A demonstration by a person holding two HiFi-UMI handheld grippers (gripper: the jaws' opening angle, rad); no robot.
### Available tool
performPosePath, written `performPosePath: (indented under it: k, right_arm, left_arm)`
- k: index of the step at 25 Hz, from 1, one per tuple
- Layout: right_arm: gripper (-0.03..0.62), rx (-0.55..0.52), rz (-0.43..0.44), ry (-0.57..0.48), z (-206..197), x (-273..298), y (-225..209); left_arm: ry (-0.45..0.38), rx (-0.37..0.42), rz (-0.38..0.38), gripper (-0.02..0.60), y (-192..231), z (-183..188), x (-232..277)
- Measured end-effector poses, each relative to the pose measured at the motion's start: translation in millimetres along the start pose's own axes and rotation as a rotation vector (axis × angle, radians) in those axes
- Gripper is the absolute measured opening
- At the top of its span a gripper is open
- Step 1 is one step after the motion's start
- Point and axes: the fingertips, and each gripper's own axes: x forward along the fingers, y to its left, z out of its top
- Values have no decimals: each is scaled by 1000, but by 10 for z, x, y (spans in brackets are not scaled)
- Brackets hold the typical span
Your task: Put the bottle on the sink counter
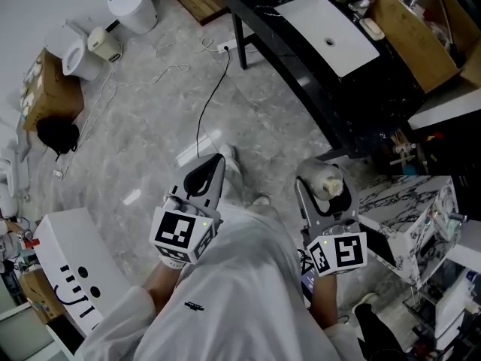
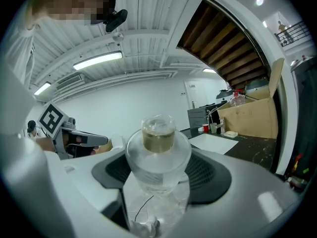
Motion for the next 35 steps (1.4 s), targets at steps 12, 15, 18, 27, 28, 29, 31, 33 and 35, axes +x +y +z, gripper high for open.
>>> performPosePath:
  k: [12,15,18,27,28,29,31,33,35]
  right_arm:
    - [342,17,7,25,166,958,-208]
    - [342,12,-2,30,264,1325,-215]
    - [342,12,-15,36,355,1720,-190]
    - [342,0,-37,41,694,2900,23]
    - [342,-2,-41,37,727,3032,43]
    - [342,-2,-44,33,760,3167,61]
    - [342,2,-50,25,820,3416,110]
    - [342,-1,-50,22,873,3626,177]
    - [342,-8,-52,19,921,3808,222]
  left_arm:
    - [18,-15,-31,6,626,281,793]
    - [19,-22,-41,6,902,421,1016]
    - [18,-27,-59,6,1192,574,1219]
    - [8,-51,-58,6,2309,957,1641]
    - [5,-53,-58,6,2434,988,1684]
    - [6,-57,-58,6,2557,1007,1735]
    - [23,-54,-53,6,2787,1015,1832]
    - [25,-52,-45,6,2990,1058,1894]
    - [14,-56,-48,6,3163,1132,1958]
